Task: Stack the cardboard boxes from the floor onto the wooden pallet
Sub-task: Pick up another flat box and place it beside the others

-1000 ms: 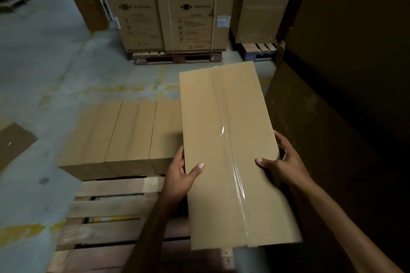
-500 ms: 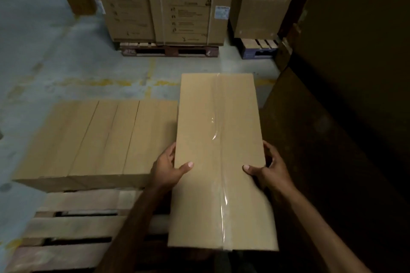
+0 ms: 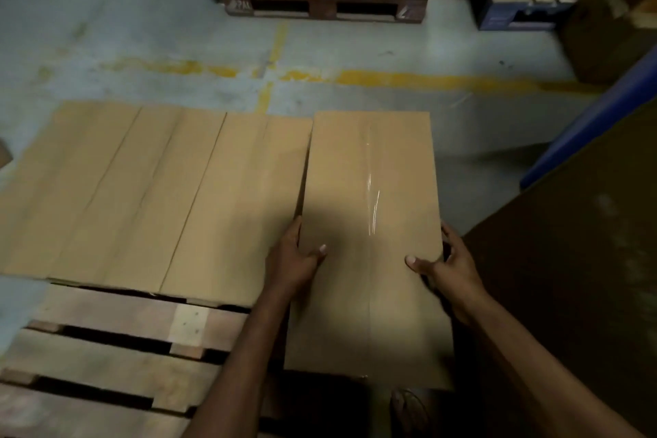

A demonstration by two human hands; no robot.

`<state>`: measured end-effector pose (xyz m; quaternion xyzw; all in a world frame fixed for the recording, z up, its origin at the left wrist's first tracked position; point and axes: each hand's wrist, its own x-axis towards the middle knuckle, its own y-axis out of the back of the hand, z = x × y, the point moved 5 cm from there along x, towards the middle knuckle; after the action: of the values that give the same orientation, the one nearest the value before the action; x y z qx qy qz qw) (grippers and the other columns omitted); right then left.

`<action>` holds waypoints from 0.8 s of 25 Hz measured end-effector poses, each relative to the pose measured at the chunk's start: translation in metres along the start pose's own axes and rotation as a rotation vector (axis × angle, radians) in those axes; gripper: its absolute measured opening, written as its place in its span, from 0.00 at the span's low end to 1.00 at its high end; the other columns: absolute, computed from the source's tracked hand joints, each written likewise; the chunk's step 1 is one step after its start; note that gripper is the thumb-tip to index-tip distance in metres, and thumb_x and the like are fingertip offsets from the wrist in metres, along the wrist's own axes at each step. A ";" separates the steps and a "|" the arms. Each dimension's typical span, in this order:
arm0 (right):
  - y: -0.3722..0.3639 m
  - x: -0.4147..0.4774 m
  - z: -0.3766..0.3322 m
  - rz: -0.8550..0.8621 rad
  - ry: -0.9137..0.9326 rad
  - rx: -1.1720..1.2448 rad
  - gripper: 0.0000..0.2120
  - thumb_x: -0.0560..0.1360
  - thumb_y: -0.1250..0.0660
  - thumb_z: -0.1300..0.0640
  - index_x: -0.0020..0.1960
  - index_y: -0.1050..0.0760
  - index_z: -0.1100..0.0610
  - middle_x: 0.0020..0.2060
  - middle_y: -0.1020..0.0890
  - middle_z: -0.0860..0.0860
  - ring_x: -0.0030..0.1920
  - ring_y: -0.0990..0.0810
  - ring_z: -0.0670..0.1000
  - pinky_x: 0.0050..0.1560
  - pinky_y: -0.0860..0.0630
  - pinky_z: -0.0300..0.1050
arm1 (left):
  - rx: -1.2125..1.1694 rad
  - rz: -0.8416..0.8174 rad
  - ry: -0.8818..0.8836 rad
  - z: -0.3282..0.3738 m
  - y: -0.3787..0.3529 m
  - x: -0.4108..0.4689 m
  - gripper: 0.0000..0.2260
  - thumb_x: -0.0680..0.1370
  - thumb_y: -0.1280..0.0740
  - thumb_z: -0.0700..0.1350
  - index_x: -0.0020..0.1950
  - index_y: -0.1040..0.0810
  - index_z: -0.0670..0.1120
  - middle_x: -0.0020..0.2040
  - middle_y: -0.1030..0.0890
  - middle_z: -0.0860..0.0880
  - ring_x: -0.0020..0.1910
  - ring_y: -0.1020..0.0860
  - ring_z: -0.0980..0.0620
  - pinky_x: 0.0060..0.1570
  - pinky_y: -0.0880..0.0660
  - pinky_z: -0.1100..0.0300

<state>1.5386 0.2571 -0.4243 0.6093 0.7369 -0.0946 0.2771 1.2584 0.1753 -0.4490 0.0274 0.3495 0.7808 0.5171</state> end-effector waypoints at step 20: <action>-0.068 0.148 0.081 -0.053 0.043 -0.034 0.31 0.76 0.26 0.65 0.69 0.34 0.42 0.58 0.23 0.39 0.57 0.23 0.40 0.65 0.23 0.49 | 0.202 0.220 -0.155 -0.082 -0.021 0.128 0.24 0.69 0.19 0.47 0.64 0.17 0.48 0.63 0.21 0.48 0.61 0.24 0.46 0.59 0.33 0.64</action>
<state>1.4821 0.3277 -0.5825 0.5866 0.7601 -0.0761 0.2689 1.1822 0.2433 -0.5636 0.1774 0.3801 0.7892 0.4486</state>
